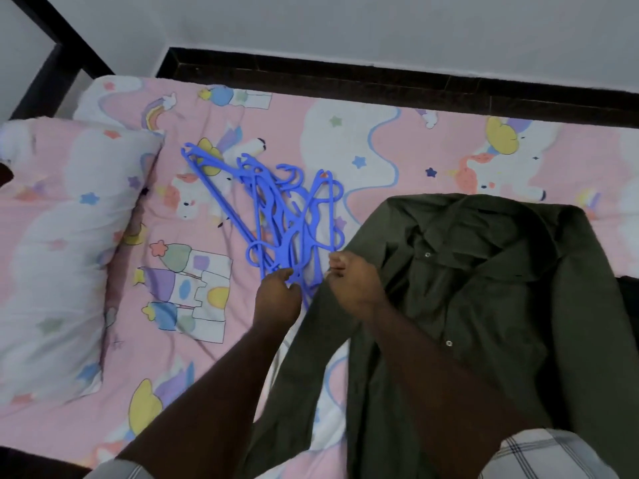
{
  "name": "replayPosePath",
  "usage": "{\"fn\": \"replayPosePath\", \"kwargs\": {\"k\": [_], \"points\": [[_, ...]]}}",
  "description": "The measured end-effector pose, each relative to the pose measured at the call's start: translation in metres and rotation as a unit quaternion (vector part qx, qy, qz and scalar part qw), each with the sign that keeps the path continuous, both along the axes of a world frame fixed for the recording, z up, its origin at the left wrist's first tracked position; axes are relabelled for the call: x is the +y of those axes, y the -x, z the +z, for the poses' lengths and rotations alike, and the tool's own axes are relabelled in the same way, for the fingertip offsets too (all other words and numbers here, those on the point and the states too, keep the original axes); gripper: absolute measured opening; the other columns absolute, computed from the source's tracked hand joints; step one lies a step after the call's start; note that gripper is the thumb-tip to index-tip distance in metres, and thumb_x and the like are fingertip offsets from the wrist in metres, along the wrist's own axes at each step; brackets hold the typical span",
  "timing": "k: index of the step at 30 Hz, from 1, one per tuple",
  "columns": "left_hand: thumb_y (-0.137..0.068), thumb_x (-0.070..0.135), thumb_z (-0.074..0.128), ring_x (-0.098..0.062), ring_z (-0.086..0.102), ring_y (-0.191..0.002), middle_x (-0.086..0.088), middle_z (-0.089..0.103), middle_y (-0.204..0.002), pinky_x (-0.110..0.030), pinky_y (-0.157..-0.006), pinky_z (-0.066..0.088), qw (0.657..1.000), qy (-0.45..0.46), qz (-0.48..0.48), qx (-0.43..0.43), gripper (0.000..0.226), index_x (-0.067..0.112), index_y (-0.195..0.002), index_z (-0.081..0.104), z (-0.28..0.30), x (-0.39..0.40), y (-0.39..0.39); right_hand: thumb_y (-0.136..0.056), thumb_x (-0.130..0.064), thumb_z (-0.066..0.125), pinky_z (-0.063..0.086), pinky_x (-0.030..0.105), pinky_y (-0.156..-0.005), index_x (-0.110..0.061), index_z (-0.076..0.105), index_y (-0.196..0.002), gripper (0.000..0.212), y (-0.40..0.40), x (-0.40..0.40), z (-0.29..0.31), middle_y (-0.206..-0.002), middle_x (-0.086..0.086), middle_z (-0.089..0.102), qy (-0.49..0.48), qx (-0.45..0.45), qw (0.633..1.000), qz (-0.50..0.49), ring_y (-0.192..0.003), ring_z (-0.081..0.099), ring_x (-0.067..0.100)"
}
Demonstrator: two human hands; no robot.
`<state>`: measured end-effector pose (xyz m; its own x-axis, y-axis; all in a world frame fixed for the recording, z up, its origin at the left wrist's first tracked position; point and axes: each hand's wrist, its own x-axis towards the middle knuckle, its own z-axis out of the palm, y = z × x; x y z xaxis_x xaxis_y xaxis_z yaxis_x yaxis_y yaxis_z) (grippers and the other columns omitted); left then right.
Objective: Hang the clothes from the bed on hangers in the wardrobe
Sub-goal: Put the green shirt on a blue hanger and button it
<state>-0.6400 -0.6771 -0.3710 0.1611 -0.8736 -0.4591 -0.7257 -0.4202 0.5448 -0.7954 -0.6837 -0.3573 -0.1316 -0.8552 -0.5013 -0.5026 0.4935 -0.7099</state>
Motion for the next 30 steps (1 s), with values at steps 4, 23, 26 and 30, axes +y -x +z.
{"fn": "replayPosePath", "kwargs": {"k": [4,23,26,30], "points": [[-0.094,0.016,0.056,-0.032,0.059,-0.119,-0.011,0.067,-0.125,-0.032,-0.095,0.043,0.997,-0.062,0.017,0.035,0.033,0.008,-0.124,0.066,-0.023,-0.008,-0.026,-0.086,-0.007,0.063,0.048,0.045,-0.096,0.005,0.059,-0.121,0.037,-0.043,-0.017,-0.023,-0.121,0.022,0.065,-0.065,-0.011,0.997,0.044,-0.112,0.061,0.036],[-0.092,0.033,0.053,-0.026,0.068,-0.088,-0.003,0.069,-0.095,-0.046,-0.087,0.054,0.968,0.143,0.161,0.128,0.022,0.021,-0.107,0.063,0.024,-0.064,-0.028,-0.090,0.006,0.058,0.054,0.037,-0.097,-0.004,0.061,-0.127,0.038,-0.058,-0.028,0.009,-0.111,0.004,0.068,-0.016,-0.249,0.952,-0.175,-0.105,0.065,0.017],[-0.101,0.022,0.049,-0.032,0.062,-0.107,-0.009,0.068,-0.116,-0.032,-0.088,0.044,0.972,0.203,0.101,0.061,0.026,0.016,-0.123,0.064,0.062,-0.076,-0.016,-0.087,-0.004,0.066,0.052,0.037,-0.100,-0.017,0.070,-0.110,0.027,-0.016,-0.024,0.038,-0.102,-0.003,0.072,0.091,-0.141,0.960,-0.224,-0.098,0.067,0.012],[-0.102,0.020,0.048,-0.031,0.060,-0.116,-0.004,0.068,-0.122,-0.042,-0.101,0.041,0.974,0.228,-0.005,-0.005,0.030,0.023,-0.127,0.065,0.090,-0.075,0.025,-0.089,-0.006,0.064,0.040,0.030,-0.109,-0.012,0.067,-0.126,0.038,0.085,-0.008,0.066,-0.130,0.004,0.066,0.202,0.095,0.958,-0.181,-0.123,0.058,0.018]]}}
